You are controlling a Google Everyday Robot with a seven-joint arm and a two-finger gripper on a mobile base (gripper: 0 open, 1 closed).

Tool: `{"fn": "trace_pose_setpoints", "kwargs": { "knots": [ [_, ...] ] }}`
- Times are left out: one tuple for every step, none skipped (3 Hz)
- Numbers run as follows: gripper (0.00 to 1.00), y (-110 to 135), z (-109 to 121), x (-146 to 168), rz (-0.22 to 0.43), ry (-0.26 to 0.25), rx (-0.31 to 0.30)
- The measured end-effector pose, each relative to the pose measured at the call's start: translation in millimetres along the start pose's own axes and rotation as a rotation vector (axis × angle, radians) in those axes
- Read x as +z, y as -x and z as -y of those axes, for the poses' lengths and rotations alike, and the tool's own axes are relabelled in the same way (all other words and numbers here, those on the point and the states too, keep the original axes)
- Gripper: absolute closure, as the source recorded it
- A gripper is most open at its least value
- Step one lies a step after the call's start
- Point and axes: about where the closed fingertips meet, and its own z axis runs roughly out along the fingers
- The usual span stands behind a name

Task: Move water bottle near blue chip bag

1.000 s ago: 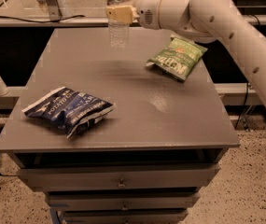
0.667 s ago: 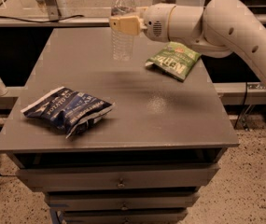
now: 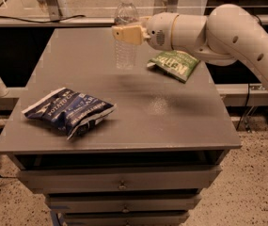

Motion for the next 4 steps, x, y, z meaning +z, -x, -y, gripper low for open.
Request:
{"fn": "trace_pose_setpoints", "kwargs": {
  "knots": [
    [1.0,0.7,-2.4,2.0,-0.022,0.02,-0.002],
    [1.0,0.2,-21.6,-18.1,-0.045,0.042,0.023],
    [1.0,-2.7,-49.3,-45.5,-0.049,0.055,0.045],
    [1.0,-21.1,-73.9,-69.8,-0.037,0.073,0.073]
  ]
}}
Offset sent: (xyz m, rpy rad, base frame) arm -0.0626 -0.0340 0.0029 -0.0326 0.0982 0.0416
